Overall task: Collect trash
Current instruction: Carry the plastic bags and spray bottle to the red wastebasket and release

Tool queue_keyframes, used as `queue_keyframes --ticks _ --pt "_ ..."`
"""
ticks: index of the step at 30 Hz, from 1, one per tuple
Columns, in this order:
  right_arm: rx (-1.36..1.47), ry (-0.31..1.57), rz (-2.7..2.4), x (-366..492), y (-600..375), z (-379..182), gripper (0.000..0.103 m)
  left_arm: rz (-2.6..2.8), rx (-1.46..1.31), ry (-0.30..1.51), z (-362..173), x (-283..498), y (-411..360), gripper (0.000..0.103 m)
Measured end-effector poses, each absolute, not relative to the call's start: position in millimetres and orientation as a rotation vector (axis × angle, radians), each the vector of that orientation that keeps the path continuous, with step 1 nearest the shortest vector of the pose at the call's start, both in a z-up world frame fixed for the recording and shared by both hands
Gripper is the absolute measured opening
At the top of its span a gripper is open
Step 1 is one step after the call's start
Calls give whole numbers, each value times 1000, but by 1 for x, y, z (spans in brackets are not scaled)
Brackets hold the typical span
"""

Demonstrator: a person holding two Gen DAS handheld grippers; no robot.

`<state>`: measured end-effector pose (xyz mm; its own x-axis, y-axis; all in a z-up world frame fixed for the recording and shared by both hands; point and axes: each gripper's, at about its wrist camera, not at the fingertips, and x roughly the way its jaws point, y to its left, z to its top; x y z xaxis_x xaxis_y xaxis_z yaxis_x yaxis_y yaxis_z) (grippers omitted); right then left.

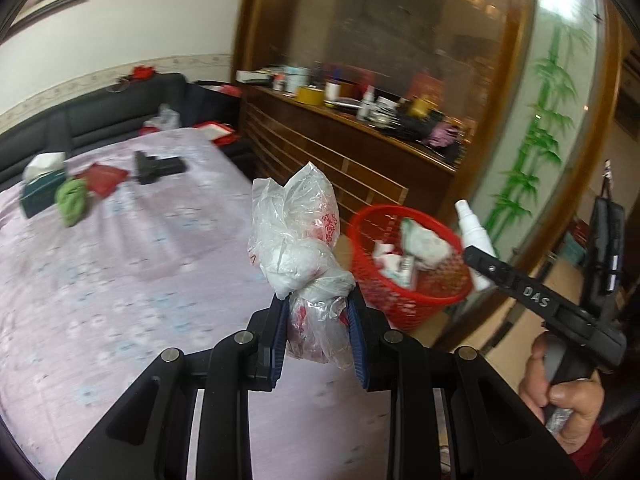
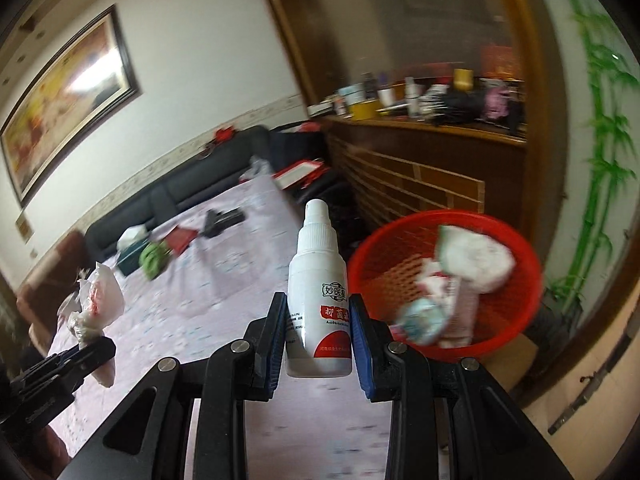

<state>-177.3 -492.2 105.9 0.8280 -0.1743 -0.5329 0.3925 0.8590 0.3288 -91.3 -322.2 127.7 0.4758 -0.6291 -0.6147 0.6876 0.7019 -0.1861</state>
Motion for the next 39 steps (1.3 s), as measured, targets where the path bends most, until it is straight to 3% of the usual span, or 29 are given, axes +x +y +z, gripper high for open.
queue_keyframes --ticks 15,37,38,39 --pt "565 515 -424 -213 -582 95 33 -960 137 759 128 -89 -435 26" --pt "597 519 -417 -175 -631 86 33 -989 134 858 80 -45 -503 26" --pt "599 523 -419 -173 -632 84 33 -992 131 864 77 -43 -505 28" --pt "602 528 -421 -171 -634 82 33 -989 130 873 74 -42 -506 38"
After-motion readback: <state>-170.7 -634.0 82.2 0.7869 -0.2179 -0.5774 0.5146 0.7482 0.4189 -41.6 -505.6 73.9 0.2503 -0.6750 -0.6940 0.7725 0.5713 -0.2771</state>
